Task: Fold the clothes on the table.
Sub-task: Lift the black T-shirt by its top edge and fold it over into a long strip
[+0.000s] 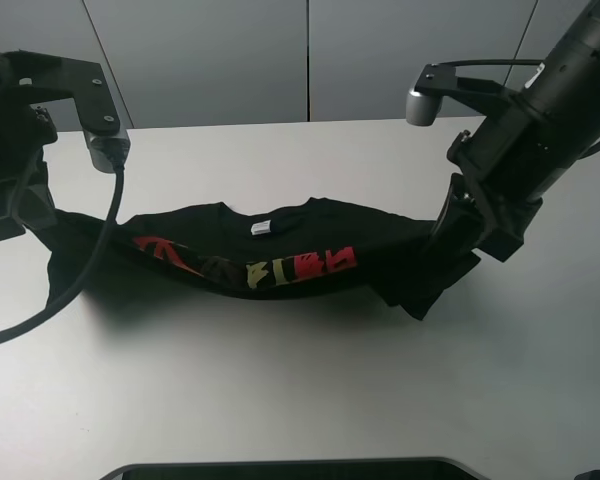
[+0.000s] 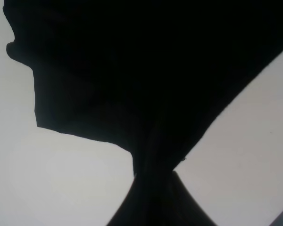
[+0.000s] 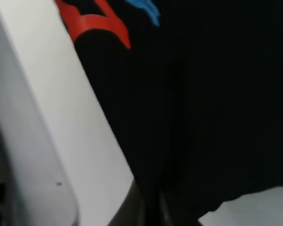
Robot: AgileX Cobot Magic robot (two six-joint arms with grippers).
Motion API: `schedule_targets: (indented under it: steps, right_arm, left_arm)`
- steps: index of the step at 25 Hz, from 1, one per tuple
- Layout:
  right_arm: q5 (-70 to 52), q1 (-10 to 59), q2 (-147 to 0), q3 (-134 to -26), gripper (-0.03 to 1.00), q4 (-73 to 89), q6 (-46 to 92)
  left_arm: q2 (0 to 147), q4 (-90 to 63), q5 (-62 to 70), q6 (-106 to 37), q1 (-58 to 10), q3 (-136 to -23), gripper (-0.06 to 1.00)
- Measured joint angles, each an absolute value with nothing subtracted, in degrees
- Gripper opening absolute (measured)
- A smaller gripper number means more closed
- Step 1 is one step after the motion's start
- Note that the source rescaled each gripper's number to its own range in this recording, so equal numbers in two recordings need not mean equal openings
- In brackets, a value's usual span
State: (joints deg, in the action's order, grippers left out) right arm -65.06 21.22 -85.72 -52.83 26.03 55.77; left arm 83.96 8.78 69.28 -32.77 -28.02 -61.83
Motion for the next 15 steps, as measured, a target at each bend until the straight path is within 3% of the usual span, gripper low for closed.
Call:
schedule_targets:
  steps: [10, 15]
  right_arm:
    - [-58.0, 21.2, -85.7, -51.2, 0.01, 27.6, 57.9]
    - [-47.7, 21.2, -85.7, -51.1, 0.01, 27.7, 58.0]
  left_arm:
    - [86.4, 11.4, 68.7, -35.9, -28.0, -56.5, 0.02]
    - [88.0, 14.1, 58.2, -34.8, -28.0, -54.4, 0.02]
